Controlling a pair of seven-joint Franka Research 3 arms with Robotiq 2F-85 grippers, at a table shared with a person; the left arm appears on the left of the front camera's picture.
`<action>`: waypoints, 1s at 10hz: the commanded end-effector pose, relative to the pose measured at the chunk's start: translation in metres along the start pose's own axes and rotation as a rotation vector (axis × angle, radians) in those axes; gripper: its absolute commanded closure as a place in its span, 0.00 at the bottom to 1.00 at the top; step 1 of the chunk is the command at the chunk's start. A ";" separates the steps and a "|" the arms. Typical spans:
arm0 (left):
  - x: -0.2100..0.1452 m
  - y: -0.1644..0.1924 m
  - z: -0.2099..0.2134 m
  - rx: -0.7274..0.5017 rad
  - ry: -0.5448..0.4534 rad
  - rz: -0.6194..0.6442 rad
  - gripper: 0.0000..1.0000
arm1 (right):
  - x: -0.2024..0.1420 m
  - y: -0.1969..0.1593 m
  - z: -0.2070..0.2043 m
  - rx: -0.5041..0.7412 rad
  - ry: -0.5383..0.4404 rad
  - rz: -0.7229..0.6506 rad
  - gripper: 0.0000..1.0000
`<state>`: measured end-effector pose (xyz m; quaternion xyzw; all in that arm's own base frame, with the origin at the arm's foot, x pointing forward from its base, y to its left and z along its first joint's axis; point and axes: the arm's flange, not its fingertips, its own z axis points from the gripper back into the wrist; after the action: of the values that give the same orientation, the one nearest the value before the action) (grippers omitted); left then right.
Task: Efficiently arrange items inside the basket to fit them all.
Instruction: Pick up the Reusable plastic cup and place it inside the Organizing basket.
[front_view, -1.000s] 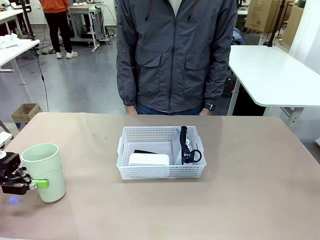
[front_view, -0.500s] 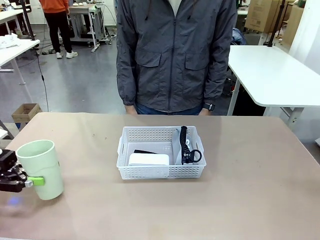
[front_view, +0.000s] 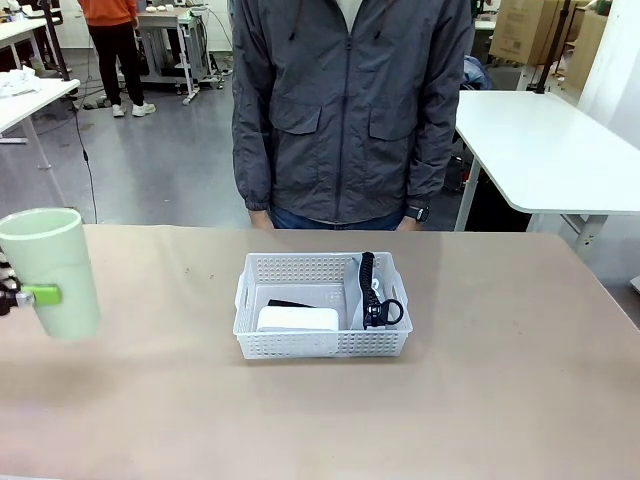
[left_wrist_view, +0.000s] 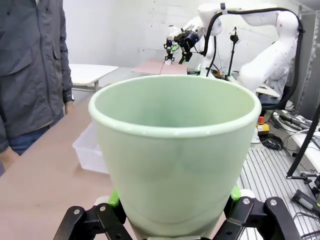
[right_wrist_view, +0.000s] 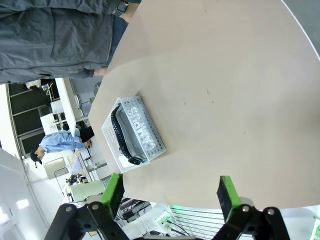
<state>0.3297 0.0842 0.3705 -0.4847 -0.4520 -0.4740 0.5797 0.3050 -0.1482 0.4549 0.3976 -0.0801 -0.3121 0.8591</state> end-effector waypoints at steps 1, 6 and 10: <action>0.006 -0.083 -0.058 0.047 -0.005 0.018 0.72 | 0.000 0.001 0.000 0.008 0.001 0.002 0.00; 0.000 0.000 0.000 0.000 0.000 0.000 0.72 | 0.000 0.001 0.000 0.008 0.001 0.002 0.00; 0.007 0.003 -0.014 0.090 0.032 0.007 0.15 | 0.000 0.001 0.000 0.008 0.001 0.002 0.00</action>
<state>0.3348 0.0825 0.3677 -0.4773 -0.4504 -0.4677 0.5921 0.3052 -0.1481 0.4545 0.3975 -0.0795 -0.3122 0.8592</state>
